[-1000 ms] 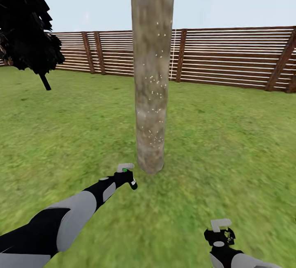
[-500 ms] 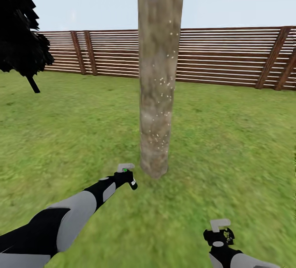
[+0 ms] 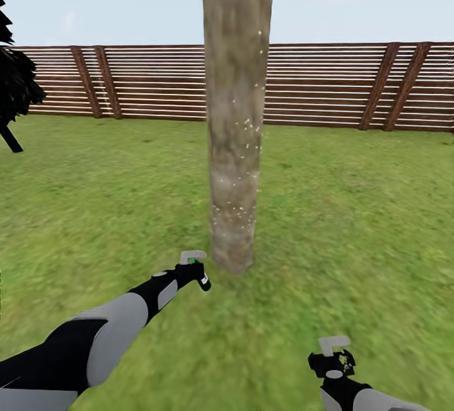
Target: In the garden, pick up the pesticide atomizer on the floor and spray pesticide onto both trees until each tree trunk is fully covered.
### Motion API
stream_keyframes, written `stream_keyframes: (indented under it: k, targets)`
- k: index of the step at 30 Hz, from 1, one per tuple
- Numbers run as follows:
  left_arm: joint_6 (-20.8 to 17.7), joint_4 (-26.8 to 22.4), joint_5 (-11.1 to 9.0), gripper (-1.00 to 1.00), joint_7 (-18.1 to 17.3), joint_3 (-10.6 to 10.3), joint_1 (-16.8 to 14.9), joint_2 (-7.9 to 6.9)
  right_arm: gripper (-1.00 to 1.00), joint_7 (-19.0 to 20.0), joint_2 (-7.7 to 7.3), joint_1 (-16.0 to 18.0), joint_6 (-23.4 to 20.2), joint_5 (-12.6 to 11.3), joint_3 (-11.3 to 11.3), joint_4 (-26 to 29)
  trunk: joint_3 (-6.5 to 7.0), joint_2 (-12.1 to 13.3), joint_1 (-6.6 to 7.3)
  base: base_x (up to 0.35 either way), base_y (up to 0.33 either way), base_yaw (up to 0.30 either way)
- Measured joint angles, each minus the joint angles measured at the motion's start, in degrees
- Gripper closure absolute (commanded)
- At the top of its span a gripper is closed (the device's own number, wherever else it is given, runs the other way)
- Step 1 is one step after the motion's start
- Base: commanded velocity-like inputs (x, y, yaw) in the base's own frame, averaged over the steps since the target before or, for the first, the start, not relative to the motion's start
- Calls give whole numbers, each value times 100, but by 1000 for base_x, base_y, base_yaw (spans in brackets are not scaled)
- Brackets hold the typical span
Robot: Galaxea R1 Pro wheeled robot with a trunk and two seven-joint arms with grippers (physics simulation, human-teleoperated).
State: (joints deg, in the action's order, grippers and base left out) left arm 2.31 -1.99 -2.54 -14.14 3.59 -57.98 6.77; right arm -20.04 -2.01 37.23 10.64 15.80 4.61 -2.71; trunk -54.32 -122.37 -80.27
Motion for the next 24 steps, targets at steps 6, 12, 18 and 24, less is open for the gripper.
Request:
stream_keyframes:
  k: [6,12,18,24]
  targets:
    - [0,1,0,100,1,0,-1,1,-100,0,-1,0,2,0,0,1,0,0,0,0,350,-176]
    - [0,1,0,100,1,0,-1,1,-100,1,-1,-4,2,0,0,-2,0,0,0,0,350,-294]
    - [0,1,0,100,1,0,-1,1,-100,0,-1,-5,2,0,0,1,0,0,0,0,350,-296]
    - [0,0,0,100,0,0,0,0,-100,1,0,-8,0,0,0,1,0,0,-1,-82,350,-119]
